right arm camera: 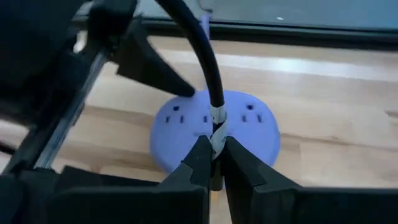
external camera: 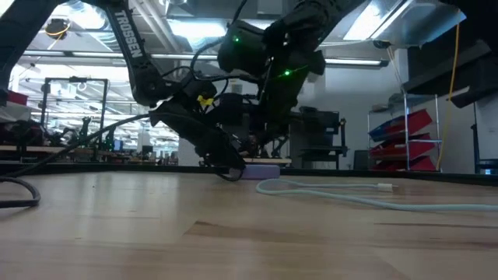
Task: Insert USB
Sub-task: Insert the black usb cable into the purple outlet extension
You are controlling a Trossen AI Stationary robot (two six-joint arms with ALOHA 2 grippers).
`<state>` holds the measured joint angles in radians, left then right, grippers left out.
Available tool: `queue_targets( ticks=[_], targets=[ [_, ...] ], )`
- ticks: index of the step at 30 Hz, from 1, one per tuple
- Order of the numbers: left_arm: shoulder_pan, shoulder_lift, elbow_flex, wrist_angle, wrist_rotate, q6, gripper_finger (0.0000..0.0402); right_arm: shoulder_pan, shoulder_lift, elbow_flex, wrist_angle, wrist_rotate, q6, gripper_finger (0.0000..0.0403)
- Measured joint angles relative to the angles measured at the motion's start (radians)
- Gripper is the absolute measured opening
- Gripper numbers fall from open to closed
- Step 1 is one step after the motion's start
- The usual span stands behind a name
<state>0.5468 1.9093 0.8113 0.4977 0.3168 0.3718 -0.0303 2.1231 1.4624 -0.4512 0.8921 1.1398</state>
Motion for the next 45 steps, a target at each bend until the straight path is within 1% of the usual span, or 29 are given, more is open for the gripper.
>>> queue_targets(
  ticks=[4,8,10,14,19,21,25,29,33,39,45],
  targets=[
    [0.000,0.003,-0.005,0.030,-0.005,-0.017,0.0400,-0.010,0.000,-0.011,0.020,0.006,-0.026,0.0000],
    [0.000,0.048,-0.004,0.108,-0.011,-0.016,0.0400,0.008,-0.031,-0.061,0.049,0.035,-0.024,0.0000],
    [-0.003,0.066,-0.004,0.149,-0.044,-0.005,0.0400,0.015,-0.060,-0.099,0.083,0.041,-0.022,0.0000],
    [-0.011,0.068,-0.004,0.160,-0.057,-0.033,0.0400,0.016,-0.091,-0.198,0.229,0.035,-0.057,0.0000],
    [-0.012,0.069,-0.005,0.177,-0.051,-0.052,0.0400,0.010,-0.144,-0.328,0.473,0.029,-0.130,0.0000],
    [-0.012,0.069,-0.005,0.182,-0.051,-0.056,0.0400,0.009,-0.146,-0.344,0.520,0.040,-0.180,0.0000],
    [-0.012,0.084,-0.003,0.207,-0.059,-0.072,0.0400,-0.003,-0.149,-0.335,0.534,0.049,-0.212,0.0000],
    [-0.018,0.106,0.000,0.252,-0.124,-0.077,0.0400,-0.015,-0.145,-0.337,0.499,0.048,-0.202,0.0000],
    [-0.029,0.108,0.000,0.256,-0.157,-0.072,0.0400,-0.025,-0.145,-0.337,0.504,0.036,-0.205,0.0001],
    [-0.035,0.108,0.000,0.256,-0.163,-0.072,0.0400,-0.055,-0.145,-0.337,0.505,0.005,-0.208,0.0001],
    [-0.035,0.108,0.000,0.256,-0.163,-0.070,0.0400,-0.063,-0.126,-0.339,0.509,0.070,-0.185,0.0001]
  ],
)
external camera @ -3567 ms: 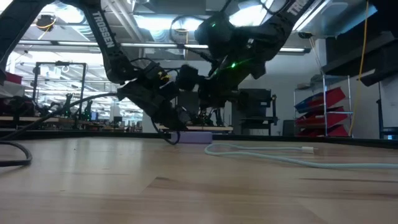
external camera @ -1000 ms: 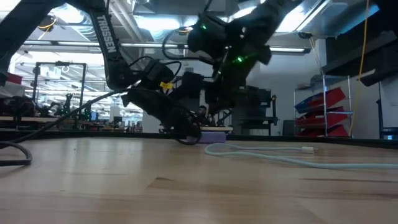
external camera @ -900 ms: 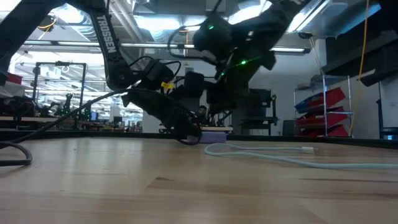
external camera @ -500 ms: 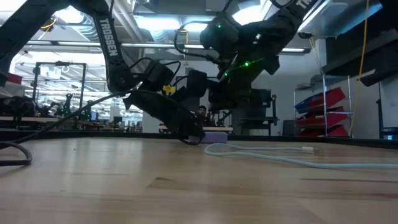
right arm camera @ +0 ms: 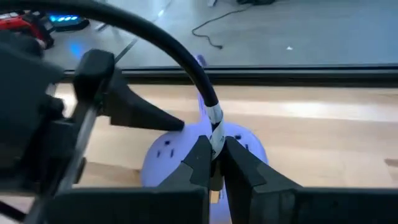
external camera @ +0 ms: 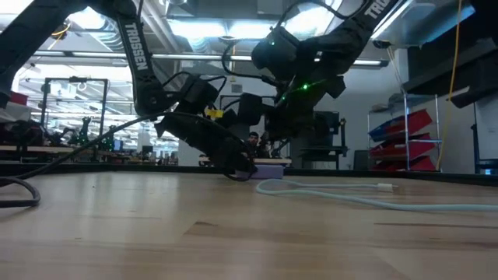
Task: Insert USB
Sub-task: Insert the black usb cable into the purple outlet extension
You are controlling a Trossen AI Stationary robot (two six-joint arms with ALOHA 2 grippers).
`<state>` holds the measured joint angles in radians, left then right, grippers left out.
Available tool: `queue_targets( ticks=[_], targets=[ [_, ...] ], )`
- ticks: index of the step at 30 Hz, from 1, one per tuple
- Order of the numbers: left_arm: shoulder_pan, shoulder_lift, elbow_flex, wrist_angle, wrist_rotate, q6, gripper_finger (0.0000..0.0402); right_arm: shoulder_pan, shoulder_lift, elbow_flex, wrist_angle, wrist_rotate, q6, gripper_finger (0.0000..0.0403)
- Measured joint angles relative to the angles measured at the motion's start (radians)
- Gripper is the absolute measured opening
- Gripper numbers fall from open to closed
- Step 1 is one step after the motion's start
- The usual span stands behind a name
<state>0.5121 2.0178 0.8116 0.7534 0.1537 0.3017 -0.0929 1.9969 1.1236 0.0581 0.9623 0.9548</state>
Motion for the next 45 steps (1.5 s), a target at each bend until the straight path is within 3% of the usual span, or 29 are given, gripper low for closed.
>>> queue_targets(
  ticks=[8,14,25,28,31,36,41,45],
  targets=[
    [0.000,0.000,-0.001,-0.012,-0.030,0.040,0.0400,0.001,0.073,0.000,0.104,0.034,0.000,0.0001],
    [0.000,0.000,-0.001,-0.018,-0.044,0.043,0.0400,0.008,0.078,0.000,0.155,0.086,-0.122,0.0001],
    [0.000,0.000,-0.002,-0.028,-0.033,0.072,0.0400,0.000,0.078,-0.001,0.184,0.017,-0.205,0.0001],
    [0.000,0.000,-0.002,-0.024,-0.029,0.054,0.0400,0.000,0.078,-0.057,0.309,0.032,-0.207,0.0001],
    [0.000,0.000,-0.003,-0.020,-0.014,0.049,0.0400,-0.007,0.078,-0.182,0.566,0.004,-0.216,0.0001],
    [-0.009,0.000,-0.003,-0.018,-0.011,0.047,0.0400,0.007,0.063,-0.314,0.951,-0.010,-0.404,0.0001],
    [-0.008,0.000,-0.003,-0.012,-0.005,0.039,0.0400,-0.014,0.070,-0.301,1.013,-0.090,-0.458,0.0001],
    [-0.008,0.000,-0.003,-0.009,-0.004,0.024,0.0400,-0.014,0.099,-0.298,1.003,-0.015,-0.396,0.0001]
  ],
)
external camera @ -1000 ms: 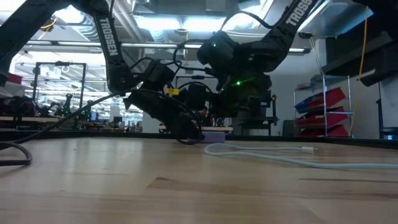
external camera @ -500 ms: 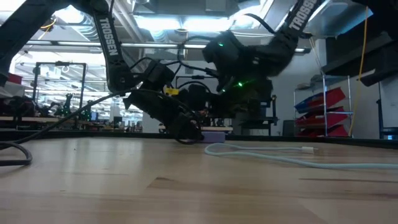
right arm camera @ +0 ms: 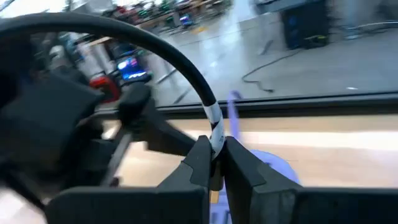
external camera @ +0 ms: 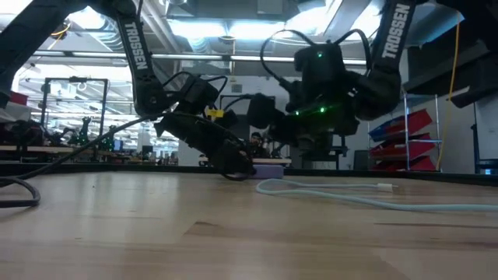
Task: Insert USB
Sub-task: Insert the black usb cable into the purple outlet extension
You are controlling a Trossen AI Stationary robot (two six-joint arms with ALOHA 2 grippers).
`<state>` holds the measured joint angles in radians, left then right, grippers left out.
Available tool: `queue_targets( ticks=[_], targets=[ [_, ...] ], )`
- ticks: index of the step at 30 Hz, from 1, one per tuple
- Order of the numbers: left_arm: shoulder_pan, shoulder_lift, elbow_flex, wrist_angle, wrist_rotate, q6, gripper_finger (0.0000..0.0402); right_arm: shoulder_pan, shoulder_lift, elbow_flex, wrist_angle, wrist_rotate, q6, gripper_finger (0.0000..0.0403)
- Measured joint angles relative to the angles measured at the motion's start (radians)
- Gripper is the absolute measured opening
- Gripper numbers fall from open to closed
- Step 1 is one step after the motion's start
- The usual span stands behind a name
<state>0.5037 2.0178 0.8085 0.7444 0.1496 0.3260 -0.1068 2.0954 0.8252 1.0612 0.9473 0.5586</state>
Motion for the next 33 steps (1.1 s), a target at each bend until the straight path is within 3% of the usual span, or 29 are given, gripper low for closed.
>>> queue_targets(
  ticks=[4,10,28,33],
  targets=[
    [-0.004,0.000,0.000,0.010,-0.007,-0.031,0.0400,0.002,0.001,-0.002,-0.059,0.036,0.133,0.0001],
    [-0.041,0.001,0.000,0.012,-0.045,-0.030,0.0400,0.002,0.002,-0.002,-0.062,0.018,0.174,0.0001],
    [-0.058,0.002,0.011,0.005,-0.060,-0.054,0.0400,0.031,0.002,-0.002,-0.122,0.089,0.188,0.0001],
    [-0.058,0.002,0.011,0.005,-0.060,-0.056,0.0400,0.026,0.002,-0.002,-0.129,0.066,0.177,0.0001]
  ],
)
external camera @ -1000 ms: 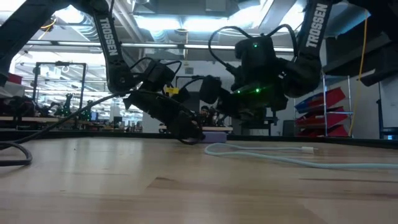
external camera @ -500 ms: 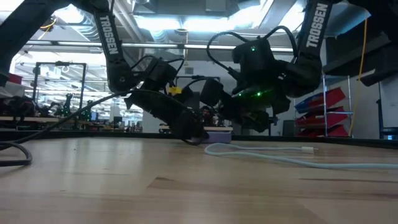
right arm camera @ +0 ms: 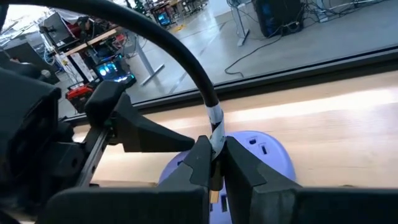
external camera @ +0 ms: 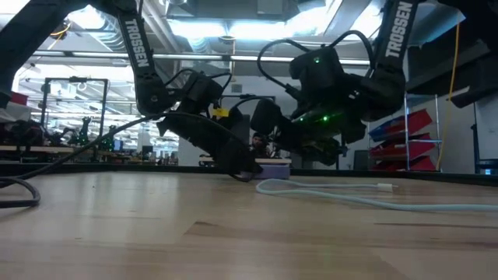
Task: Insert USB
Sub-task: Insert the black usb cable into the purple outlet extension
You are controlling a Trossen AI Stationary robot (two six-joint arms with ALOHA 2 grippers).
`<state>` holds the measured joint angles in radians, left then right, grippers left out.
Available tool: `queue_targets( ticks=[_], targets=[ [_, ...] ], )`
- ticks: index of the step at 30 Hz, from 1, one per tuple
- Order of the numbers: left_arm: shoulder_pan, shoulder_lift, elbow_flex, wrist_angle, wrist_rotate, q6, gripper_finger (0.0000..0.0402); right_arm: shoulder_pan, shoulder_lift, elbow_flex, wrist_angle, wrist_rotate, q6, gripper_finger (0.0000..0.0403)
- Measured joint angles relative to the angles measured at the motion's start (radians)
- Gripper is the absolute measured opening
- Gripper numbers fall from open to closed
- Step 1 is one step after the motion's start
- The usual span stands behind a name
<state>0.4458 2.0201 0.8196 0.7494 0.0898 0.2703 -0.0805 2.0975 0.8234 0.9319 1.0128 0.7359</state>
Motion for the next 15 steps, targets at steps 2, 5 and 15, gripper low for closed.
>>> queue_targets(
  ticks=[2,5,15],
  targets=[
    [0.000,0.000,0.000,0.000,0.000,0.000,0.0400,-0.001,0.000,0.000,-0.021,0.012,-0.001,0.0001],
    [0.000,0.000,0.000,0.000,0.001,0.000,0.0400,-0.001,0.000,0.000,-0.034,0.015,-0.001,0.0001],
    [0.000,0.000,0.001,0.000,0.003,-0.001,0.0400,-0.015,0.000,0.000,-0.065,0.000,0.030,0.0001]
  ],
)
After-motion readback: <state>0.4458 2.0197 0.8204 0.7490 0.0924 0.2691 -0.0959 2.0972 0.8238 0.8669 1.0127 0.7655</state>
